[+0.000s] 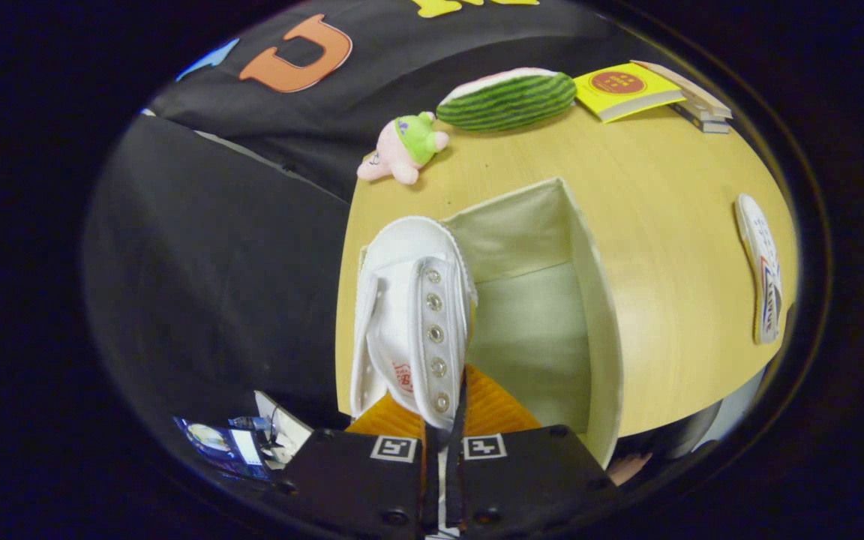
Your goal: Open the storage box then place both shoes into the box .Put the left shoe in first, then the right shoe, with the right side of both shoes facing outward in a uniform manner.
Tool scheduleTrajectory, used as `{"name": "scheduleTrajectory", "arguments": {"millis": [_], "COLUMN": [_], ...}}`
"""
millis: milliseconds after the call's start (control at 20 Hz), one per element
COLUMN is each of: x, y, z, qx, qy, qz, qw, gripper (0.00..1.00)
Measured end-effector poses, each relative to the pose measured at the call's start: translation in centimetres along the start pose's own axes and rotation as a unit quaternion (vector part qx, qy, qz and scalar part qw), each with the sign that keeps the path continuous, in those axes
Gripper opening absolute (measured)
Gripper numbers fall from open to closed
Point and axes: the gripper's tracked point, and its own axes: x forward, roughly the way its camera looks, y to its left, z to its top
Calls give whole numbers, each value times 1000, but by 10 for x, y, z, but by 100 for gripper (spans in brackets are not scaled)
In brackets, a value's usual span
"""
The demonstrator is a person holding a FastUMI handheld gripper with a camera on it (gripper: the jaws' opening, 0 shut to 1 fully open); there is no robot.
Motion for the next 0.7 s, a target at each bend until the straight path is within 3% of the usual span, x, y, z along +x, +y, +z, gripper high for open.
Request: {"name": "scheduleTrajectory", "arguments": {"millis": [250,600,700], "x": [8,20,18], "y": [-1,-4,9], "z": [2,-26,-23], "qx": [-3,-6,-21], "qy": [-3,29,26], "qz": [5,8,30], "qw": [1000,1000,999], "gripper": [19,22,34]}}
